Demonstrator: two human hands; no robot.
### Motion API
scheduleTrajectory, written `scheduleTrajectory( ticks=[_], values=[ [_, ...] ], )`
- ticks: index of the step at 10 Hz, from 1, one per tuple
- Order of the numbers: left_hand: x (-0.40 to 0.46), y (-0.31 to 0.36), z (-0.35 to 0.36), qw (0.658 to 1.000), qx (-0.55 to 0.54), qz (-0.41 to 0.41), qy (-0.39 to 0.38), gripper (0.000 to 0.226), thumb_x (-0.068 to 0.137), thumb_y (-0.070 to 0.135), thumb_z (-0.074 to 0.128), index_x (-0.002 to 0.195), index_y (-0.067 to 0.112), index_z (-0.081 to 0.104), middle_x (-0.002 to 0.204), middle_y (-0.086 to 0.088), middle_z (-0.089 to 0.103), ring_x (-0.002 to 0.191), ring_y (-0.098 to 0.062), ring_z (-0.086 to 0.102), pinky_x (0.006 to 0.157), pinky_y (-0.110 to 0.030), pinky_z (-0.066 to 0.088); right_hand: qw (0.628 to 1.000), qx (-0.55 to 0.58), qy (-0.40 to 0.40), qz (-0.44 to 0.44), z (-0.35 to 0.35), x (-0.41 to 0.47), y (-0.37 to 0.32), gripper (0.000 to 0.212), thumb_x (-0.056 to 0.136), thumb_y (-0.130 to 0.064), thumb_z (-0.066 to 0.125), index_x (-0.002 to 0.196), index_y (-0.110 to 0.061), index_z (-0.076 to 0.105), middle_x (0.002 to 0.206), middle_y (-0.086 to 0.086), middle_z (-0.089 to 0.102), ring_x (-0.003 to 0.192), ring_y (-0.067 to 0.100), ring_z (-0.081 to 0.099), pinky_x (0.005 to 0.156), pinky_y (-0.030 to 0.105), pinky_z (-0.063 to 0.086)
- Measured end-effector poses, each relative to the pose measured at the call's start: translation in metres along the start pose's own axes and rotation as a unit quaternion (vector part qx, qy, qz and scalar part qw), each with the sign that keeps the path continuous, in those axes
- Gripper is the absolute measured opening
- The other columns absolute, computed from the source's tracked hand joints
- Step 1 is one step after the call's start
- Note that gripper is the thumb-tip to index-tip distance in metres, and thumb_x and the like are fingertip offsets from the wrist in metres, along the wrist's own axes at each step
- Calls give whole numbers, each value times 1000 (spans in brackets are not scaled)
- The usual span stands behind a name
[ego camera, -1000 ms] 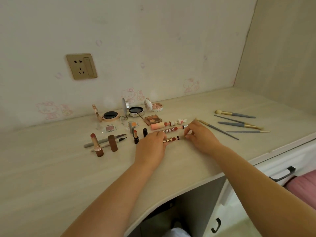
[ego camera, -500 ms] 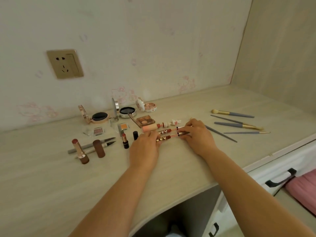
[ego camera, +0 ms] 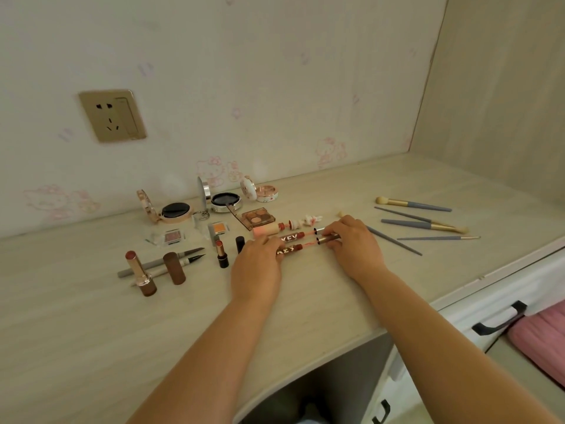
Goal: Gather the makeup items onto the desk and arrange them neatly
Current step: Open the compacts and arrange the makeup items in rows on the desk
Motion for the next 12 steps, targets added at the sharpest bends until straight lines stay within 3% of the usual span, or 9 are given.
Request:
scheduleTrajectory(
  ticks=[3,8,10,11,12],
  values=[
    [0,-3,2,1000,-8,-10,3,26,92,18,53,117,22,61,118,3,58,108,-20,50,82,-32,42,1000,17,-14,16,3,1,3,23,89,-13,57,109,-15,68,110,7,57,109,22,49,88,26,39],
    [1,0,1,999,34,9,5,28,93,21,53,119,20,60,123,1,56,110,-20,49,89,-32,42,999,20,-20,18,5,2,3,23,89,-13,56,109,-16,68,109,6,56,106,21,51,87,27,39],
    [1,4,-3,996,90,15,18,33,92,34,52,124,24,55,123,4,55,110,-20,49,87,-33,37,999,25,-9,20,2,0,2,26,89,-12,56,113,-15,63,114,5,53,110,23,48,86,27,38],
    [-3,11,-8,993,112,38,32,37,91,38,52,126,25,53,121,4,54,112,-20,48,89,-33,36,998,43,36,34,-12,-3,4,23,91,-11,52,112,-15,62,113,5,53,107,22,48,87,30,42],
    [-6,30,-16,988,108,88,60,32,88,32,60,117,20,61,113,0,60,106,-24,53,85,-39,40,979,84,133,129,-47,-18,38,20,94,-14,49,108,-15,64,109,3,57,107,22,49,85,28,40]
  ],
)
Point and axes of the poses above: each hand's wrist, its own x-axis towards the middle knuckle, its own z-axis out of the palm, y = z × x, the point moved 10 cm from there along x, towards the middle knuckle
